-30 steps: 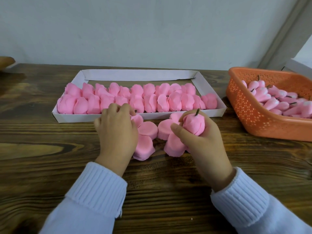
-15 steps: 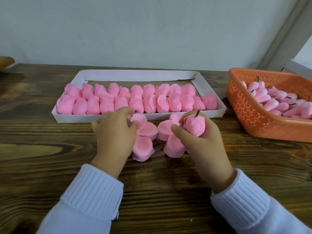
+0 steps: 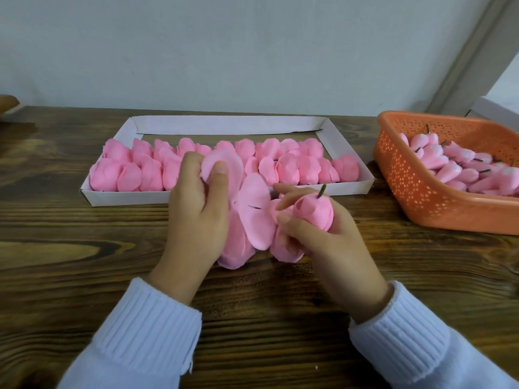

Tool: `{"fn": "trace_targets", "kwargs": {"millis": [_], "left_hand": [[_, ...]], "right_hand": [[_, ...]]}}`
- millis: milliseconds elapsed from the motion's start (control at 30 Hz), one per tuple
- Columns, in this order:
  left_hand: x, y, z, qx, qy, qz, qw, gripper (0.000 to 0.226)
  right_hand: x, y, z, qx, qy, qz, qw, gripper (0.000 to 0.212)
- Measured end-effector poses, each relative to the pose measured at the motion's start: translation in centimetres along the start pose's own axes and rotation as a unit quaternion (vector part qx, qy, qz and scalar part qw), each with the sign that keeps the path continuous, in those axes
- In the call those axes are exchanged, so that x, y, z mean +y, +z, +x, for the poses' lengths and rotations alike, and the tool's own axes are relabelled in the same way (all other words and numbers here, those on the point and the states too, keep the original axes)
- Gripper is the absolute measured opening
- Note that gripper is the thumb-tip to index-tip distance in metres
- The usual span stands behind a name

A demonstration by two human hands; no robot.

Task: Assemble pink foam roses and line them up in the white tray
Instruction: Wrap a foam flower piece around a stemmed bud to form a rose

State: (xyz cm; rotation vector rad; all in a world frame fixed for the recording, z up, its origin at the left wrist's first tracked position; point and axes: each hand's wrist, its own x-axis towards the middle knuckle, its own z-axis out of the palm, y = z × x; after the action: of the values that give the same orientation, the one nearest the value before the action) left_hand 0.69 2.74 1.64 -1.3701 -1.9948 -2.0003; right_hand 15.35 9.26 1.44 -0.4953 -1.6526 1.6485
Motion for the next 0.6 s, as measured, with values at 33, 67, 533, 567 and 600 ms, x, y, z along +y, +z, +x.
{"fn": "trace_targets", "kwargs": {"millis": [33,67,533,567,600], "left_hand": [[0.02,0.18,-0.05,-0.01,-0.016,-0.017,1.0,0.021],[-0.04,0.33,-0.11,-0.022,-0.028,-0.026,0.999,0.024],[0.11,0.17,-0.04,-0.176,-0.321,-0.304,0.88,0.043],[0.33,0.12,-0.17,-0.188,-0.331,-0.296,0.876,0.037],[0.41,0.12,-0.31,-0.2,-0.337,-0.286,0.874,0.028]], "right_hand": [[-0.02,0.02,-0.02,-0.021,0.023,0.024,0.999,0.012],[0.0,0.03,-0.02,-0.039,0.04,0.047,0.997,0.011],[-0.12,-0.32,0.16,0.032,-0.048,-0.062,0.996,0.021],[-0.04,-0.41,0.15,0.041,-0.04,-0.063,0.996,0.022],[0.04,-0.47,0.11,0.046,-0.034,-0.06,0.997,0.022]]}}
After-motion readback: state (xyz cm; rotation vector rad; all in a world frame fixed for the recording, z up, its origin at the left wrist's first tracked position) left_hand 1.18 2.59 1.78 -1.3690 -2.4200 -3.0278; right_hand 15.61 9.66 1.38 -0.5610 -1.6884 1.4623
